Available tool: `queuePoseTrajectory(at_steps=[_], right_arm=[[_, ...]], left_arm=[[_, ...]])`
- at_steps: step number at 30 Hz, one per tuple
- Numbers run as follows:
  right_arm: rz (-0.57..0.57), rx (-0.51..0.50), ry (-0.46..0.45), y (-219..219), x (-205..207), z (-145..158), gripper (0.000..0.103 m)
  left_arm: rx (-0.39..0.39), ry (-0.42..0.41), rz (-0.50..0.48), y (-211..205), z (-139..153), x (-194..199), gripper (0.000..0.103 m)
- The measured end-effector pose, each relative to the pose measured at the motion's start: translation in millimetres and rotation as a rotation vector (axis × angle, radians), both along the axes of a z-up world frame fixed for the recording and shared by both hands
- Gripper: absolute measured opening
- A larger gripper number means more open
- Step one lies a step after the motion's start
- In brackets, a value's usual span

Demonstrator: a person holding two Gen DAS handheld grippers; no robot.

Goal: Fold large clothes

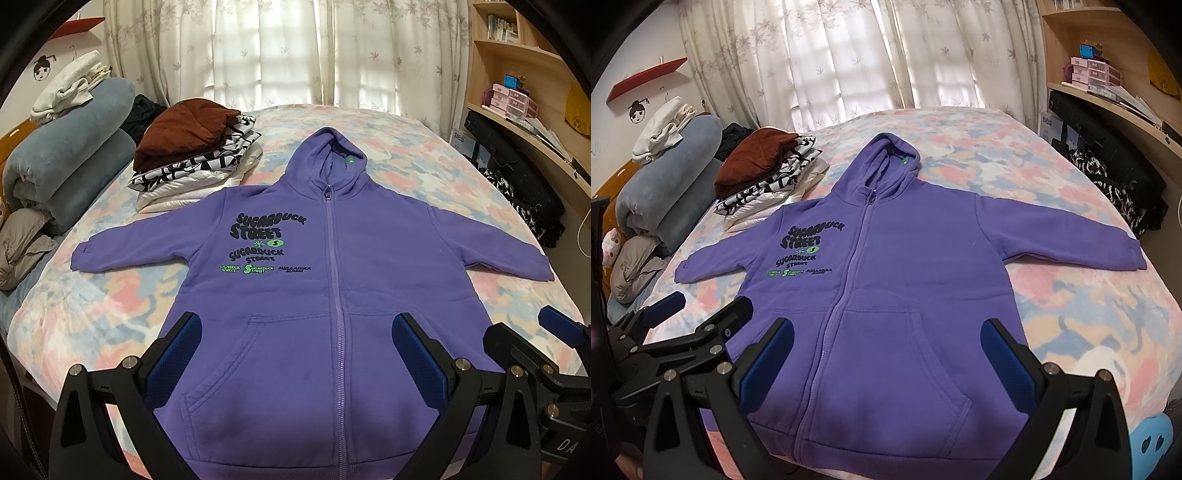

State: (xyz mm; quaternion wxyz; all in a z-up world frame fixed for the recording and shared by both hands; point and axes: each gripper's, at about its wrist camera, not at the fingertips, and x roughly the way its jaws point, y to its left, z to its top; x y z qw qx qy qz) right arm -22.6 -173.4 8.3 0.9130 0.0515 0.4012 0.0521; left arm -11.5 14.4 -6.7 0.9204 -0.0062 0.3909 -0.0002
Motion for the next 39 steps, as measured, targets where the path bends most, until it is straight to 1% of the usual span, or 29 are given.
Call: queuePoseTrajectory(at_steps=[12, 19, 27, 30, 33, 36, 39], right_arm=[[-0.002, 0.007, 0.005, -0.7, 3.3, -2.8, 0.102], [-0.002, 0.011, 0.006, -1.5, 3.6, -3.0, 0.102], [0.000, 0.019, 0.013, -1.8, 8.4, -7.4, 0.102], [0.000, 0.022, 0.014, -2.9, 11.1, -10.7, 0.102], [0.000, 0.024, 0.013, -3.1, 11.2, -10.7, 0.102], [-0.004, 0.025, 0.004, -7.2, 16.2, -10.0, 0.102], [-0.022, -0.004, -0.034, -17.2, 24.3, 1.5, 0.102]], left_arm=[[0.019, 0.007, 0.005, -0.7, -4.2, 5.8, 0.102], [0.016, 0.021, 0.003, -3.5, -9.7, 9.8, 0.102], [0.014, 0.046, -0.003, -11.9, -14.9, 17.5, 0.102], [0.030, 0.050, -0.011, -17.4, -16.3, 23.0, 0.102], [0.049, 0.039, -0.015, -24.3, -13.6, 30.2, 0.102], [0.035, 0.029, -0.018, -29.5, -7.0, 41.4, 0.102], [0.028, 0.019, -0.024, -36.5, 0.7, 54.5, 0.102]])
